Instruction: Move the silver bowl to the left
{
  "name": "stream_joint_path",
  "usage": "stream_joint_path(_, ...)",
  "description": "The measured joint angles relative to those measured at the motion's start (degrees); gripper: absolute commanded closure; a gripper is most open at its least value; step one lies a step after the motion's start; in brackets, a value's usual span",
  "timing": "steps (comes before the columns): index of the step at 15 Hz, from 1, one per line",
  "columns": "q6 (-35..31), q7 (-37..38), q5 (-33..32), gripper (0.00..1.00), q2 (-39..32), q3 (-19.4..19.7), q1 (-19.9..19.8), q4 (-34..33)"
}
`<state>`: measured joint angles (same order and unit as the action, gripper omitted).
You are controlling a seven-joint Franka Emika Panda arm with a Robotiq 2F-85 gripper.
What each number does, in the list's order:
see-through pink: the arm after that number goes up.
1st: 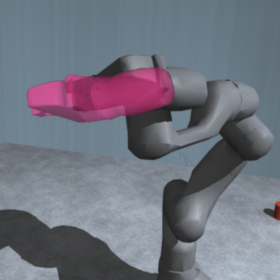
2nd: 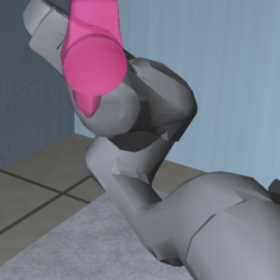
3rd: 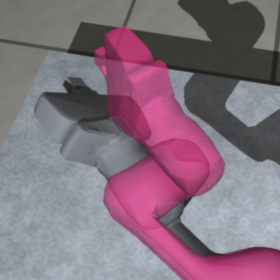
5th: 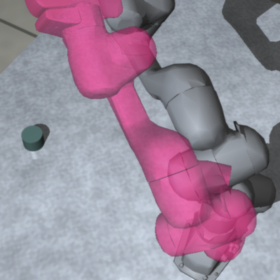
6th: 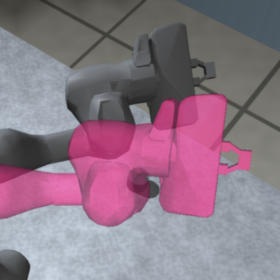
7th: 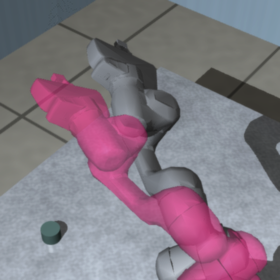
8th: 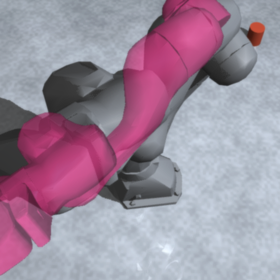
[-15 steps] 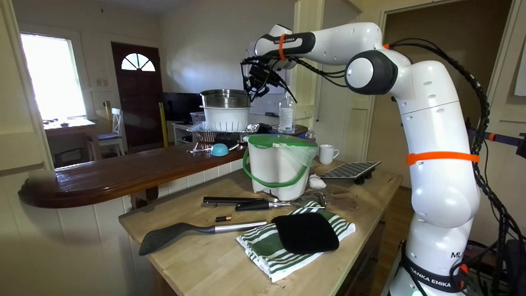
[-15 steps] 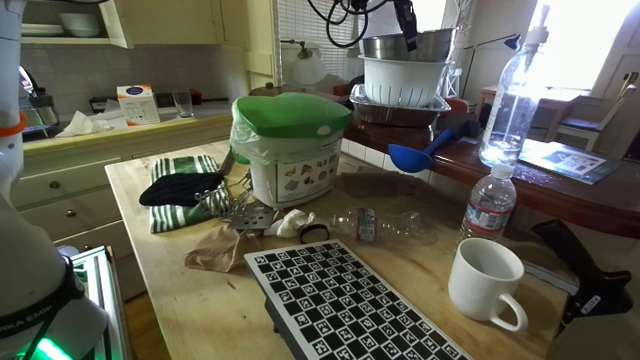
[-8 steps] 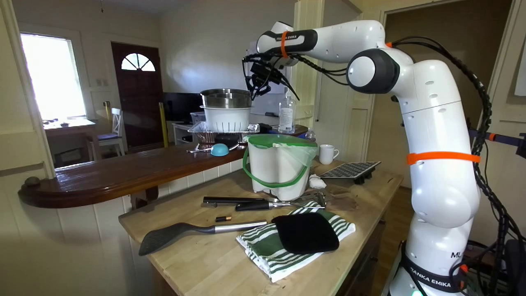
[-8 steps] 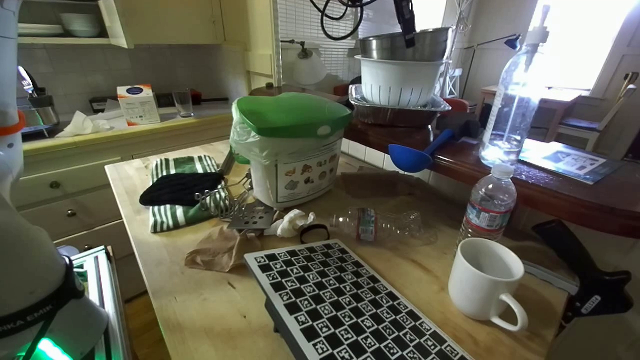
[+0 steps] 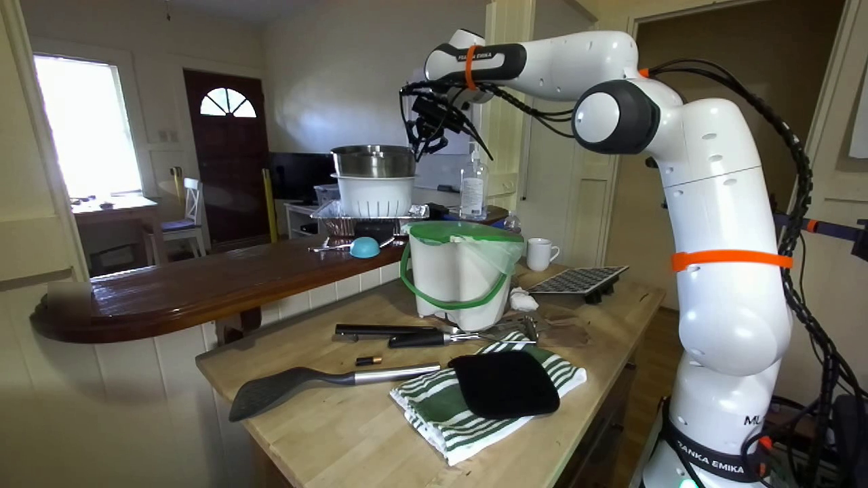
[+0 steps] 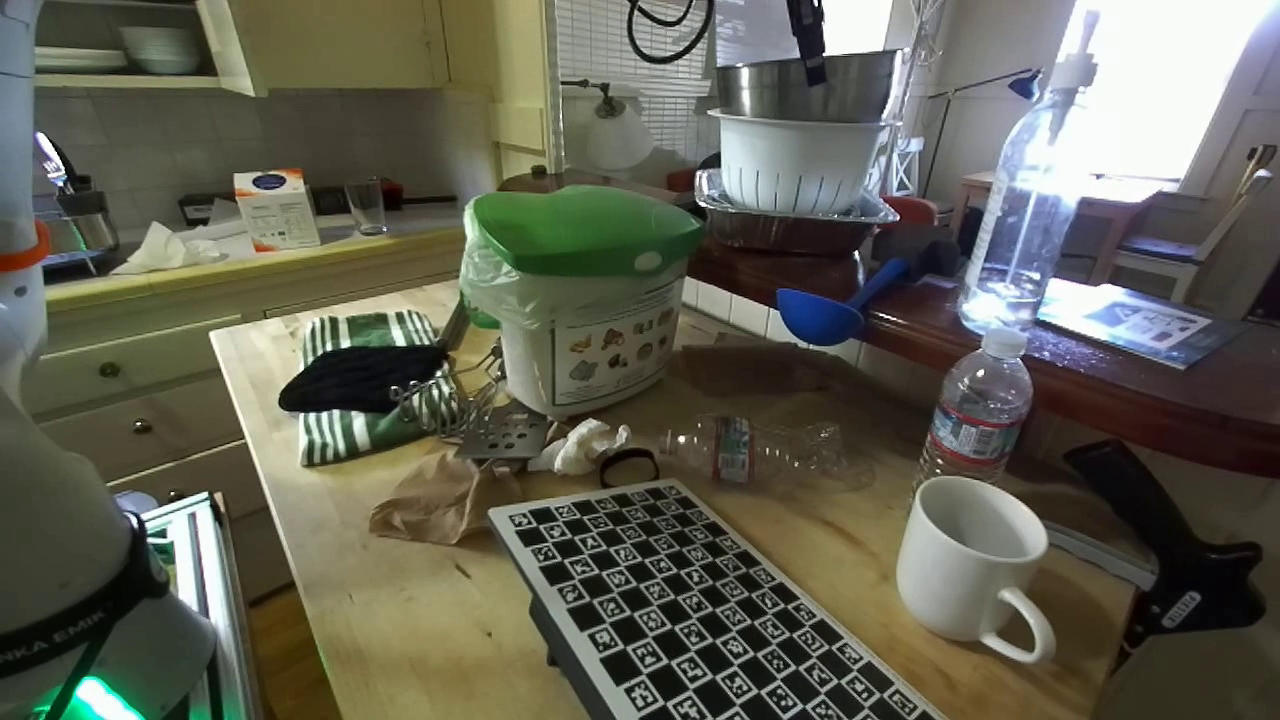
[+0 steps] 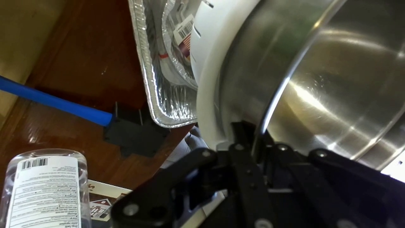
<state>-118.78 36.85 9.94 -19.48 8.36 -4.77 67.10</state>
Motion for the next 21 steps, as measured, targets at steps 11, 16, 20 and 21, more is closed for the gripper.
stream_joint_path(11,0.3,2.5,0.4,0.97,-0.1,-0.5,0.0,-4.0)
stream_joint_path(16,6.2,2.4,0.8,0.97,0.0,-1.8,0.0,-9.4)
stream_joint_path(20,8.8,-0.3,1.9,0.97,0.0,-4.4,0.3,-13.5)
stream_joint_path(21,8.9,-1.7,2.3,0.97,0.1,-5.4,0.5,-14.4)
